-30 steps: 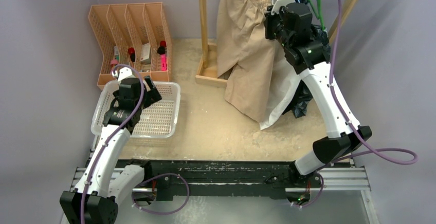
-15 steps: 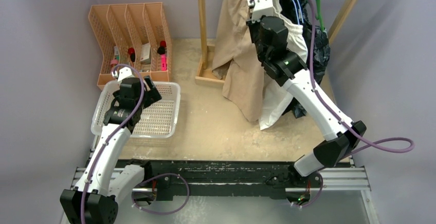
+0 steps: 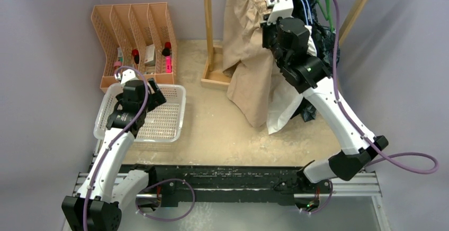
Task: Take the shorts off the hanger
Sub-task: Pick up the hanger from the clothes rod.
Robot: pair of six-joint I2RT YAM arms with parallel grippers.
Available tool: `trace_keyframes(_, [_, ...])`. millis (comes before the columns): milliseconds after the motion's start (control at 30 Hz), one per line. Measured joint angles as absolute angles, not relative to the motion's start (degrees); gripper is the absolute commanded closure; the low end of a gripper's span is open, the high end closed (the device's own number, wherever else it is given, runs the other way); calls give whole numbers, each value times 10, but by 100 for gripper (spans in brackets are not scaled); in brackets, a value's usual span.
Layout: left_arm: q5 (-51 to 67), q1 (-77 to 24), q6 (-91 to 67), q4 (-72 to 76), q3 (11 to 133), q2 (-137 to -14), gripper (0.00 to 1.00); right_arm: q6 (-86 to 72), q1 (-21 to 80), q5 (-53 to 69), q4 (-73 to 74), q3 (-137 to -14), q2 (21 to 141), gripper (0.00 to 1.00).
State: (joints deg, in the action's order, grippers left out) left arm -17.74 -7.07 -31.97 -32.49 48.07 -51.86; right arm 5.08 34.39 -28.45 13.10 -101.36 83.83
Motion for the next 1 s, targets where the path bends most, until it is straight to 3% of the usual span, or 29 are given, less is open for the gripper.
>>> trace_keyframes(433, [-173, -71, -320, -325, 480, -512, 0, -6, 345, -152, 237, -853, 617, 100])
trace_keyframes(600, [-194, -71, -323, -322, 466, -444, 0, -36, 345, -85, 284, -797, 512, 100])
trace_keyframes(1000, [-187, -71, -331, -326, 477, -413, 0, -69, 344, 115, 329, -747, 415, 100])
